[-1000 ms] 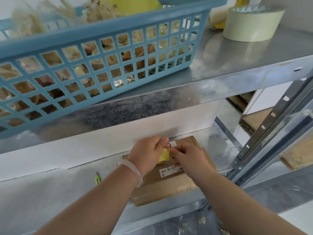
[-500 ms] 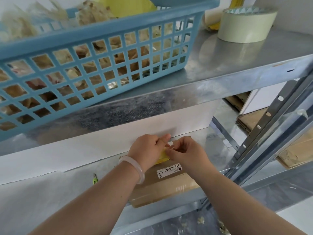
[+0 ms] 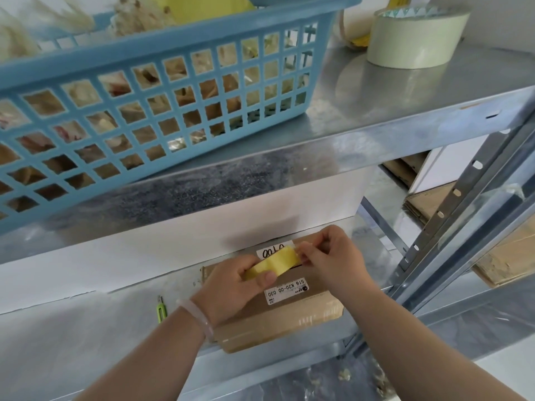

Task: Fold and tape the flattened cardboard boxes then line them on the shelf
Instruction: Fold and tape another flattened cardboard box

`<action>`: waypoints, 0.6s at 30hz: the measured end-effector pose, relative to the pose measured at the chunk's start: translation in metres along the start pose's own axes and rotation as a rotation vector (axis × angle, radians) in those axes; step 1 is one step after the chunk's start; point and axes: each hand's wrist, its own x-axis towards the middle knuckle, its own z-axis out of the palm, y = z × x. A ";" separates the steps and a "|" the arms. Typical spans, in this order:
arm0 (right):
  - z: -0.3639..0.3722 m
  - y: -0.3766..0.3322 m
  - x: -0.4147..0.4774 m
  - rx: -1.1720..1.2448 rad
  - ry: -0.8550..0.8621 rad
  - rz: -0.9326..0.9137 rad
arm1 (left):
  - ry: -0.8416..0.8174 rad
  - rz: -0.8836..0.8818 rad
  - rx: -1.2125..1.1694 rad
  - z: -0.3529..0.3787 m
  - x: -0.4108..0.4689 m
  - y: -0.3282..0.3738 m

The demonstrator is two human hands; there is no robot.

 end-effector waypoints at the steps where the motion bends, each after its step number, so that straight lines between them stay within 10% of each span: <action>1: -0.002 -0.003 0.000 0.030 0.012 -0.002 | 0.015 -0.015 -0.008 0.000 0.003 0.002; 13: -0.021 -0.017 0.001 0.681 0.016 0.131 | 0.033 -0.069 0.170 0.001 0.032 0.018; 18: -0.007 0.011 0.006 0.384 -0.035 0.160 | 0.055 -0.066 0.130 0.000 0.032 0.016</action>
